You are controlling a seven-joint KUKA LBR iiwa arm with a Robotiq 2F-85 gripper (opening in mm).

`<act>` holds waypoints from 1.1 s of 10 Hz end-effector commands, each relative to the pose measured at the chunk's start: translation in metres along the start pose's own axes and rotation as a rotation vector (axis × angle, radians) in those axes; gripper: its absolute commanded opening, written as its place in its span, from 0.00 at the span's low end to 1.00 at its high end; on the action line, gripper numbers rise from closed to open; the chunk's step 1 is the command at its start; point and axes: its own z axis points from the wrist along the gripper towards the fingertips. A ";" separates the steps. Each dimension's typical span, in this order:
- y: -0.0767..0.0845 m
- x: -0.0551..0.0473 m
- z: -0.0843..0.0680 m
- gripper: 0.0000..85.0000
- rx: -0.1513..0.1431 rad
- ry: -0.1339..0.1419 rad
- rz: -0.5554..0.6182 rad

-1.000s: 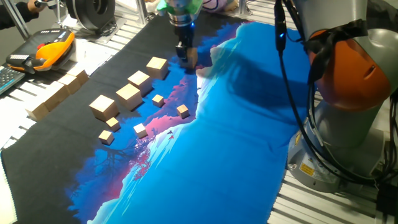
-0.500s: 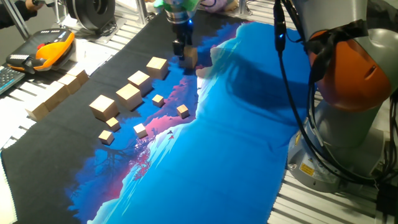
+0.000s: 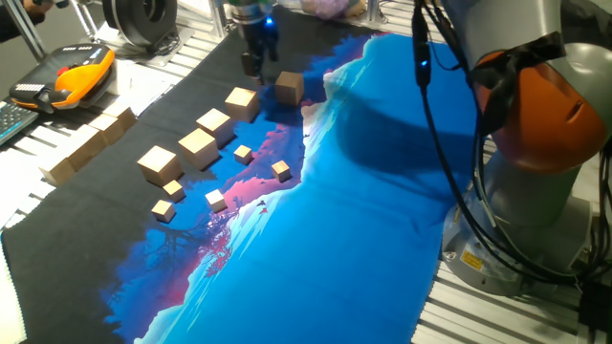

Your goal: Stack the blocks in a vertical line of five

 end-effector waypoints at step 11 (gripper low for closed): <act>0.051 -0.027 0.024 1.00 -0.002 -0.007 0.063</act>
